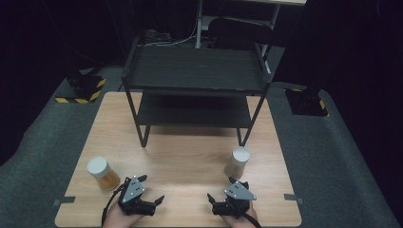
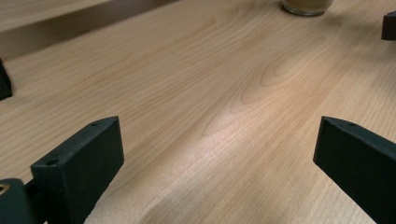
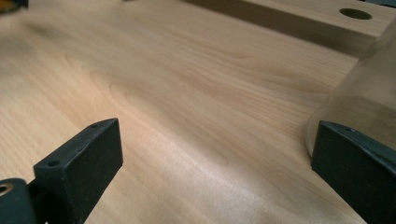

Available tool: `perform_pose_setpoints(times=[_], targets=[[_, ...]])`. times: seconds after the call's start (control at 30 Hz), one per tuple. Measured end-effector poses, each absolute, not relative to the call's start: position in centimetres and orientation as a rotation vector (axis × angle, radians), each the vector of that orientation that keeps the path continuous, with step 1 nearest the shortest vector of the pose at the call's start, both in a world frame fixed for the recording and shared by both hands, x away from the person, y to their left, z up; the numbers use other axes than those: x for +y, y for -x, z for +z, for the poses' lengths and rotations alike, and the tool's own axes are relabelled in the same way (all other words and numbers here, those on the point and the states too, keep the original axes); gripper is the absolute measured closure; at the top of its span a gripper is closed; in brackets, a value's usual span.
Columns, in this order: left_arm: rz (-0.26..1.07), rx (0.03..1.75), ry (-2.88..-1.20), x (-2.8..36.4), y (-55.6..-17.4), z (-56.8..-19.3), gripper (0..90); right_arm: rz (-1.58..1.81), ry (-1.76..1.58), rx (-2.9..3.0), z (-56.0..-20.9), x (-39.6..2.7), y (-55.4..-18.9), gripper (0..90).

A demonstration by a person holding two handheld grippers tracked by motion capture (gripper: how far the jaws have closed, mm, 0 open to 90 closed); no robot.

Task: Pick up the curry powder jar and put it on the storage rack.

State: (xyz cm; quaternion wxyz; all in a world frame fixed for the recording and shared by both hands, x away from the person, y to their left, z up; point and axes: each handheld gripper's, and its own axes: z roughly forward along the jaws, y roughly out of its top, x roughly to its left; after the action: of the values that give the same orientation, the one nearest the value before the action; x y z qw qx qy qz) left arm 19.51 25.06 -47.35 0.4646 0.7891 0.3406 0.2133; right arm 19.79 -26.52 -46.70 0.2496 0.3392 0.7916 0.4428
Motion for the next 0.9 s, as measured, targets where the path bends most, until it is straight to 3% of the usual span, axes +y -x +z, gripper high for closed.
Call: perform_pose_setpoints(times=[0.9], targets=[[0.507, 0.834, -1.939, 25.8, -19.41, -47.34, 1.3, 1.224, -0.923, 2.21, -46.39, -27.16, -20.15, 0.1]])
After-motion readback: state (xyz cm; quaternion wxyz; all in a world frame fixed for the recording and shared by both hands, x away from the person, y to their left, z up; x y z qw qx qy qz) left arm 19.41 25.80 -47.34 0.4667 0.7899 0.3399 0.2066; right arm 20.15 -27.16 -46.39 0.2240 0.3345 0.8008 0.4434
